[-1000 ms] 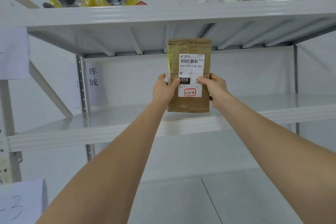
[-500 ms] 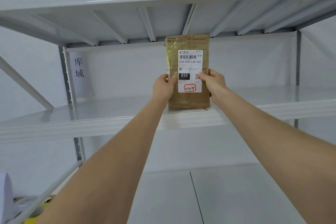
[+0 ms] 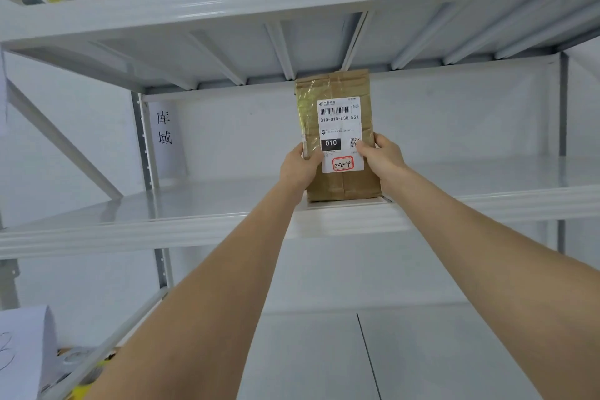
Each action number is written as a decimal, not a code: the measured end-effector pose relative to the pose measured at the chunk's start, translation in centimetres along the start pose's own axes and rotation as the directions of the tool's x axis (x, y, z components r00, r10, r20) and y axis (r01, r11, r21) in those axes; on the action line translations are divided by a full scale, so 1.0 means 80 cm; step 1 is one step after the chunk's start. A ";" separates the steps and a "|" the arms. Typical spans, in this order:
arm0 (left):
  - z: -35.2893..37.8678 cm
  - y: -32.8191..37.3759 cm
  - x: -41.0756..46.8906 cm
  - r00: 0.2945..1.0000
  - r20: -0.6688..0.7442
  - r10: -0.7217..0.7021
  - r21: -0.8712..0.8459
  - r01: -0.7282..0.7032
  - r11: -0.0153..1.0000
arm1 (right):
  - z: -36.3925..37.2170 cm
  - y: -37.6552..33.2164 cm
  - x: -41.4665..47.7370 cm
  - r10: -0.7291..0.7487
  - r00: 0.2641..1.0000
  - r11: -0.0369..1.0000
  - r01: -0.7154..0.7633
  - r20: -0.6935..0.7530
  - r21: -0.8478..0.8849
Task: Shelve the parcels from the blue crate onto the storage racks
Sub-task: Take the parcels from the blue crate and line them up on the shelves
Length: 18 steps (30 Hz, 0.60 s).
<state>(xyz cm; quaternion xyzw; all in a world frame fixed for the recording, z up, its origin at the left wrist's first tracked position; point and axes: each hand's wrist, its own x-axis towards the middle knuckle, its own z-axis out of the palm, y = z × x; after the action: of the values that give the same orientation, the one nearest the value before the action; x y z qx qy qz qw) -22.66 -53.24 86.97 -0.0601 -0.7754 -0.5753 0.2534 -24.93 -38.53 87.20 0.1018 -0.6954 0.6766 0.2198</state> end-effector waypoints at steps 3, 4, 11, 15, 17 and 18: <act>0.001 -0.001 -0.003 0.998 0.059 -0.017 0.000 0.017 1.000 | -0.005 0.005 -0.001 0.042 0.999 0.998 -0.042 0.013 -0.045; 0.002 -0.002 -0.002 0.997 0.073 -0.015 0.005 0.015 1.000 | -0.008 0.007 -0.002 0.052 0.998 0.997 -0.050 0.020 -0.063; 0.015 0.000 0.001 0.992 0.096 -0.083 0.031 0.081 0.996 | -0.032 0.012 -0.002 0.025 0.999 0.988 -0.021 0.026 -0.152; 0.012 0.001 0.006 0.991 0.103 -0.082 0.073 0.075 0.994 | -0.041 0.013 -0.003 0.027 0.997 0.966 -0.007 0.073 -0.259; 0.007 0.003 0.007 0.990 0.113 -0.085 0.097 0.074 0.993 | -0.045 0.011 -0.003 0.018 0.996 0.948 0.011 0.086 -0.319; 0.005 0.004 0.007 0.989 0.122 -0.086 0.105 0.073 0.992 | -0.047 0.010 -0.004 0.015 0.996 0.941 0.017 0.093 -0.337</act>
<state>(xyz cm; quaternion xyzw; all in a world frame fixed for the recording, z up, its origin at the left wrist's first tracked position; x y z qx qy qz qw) -23.14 -52.88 87.45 -0.0527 -0.8194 -0.5405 0.1832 -24.36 -34.86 86.33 0.0947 -0.8106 0.5417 0.2014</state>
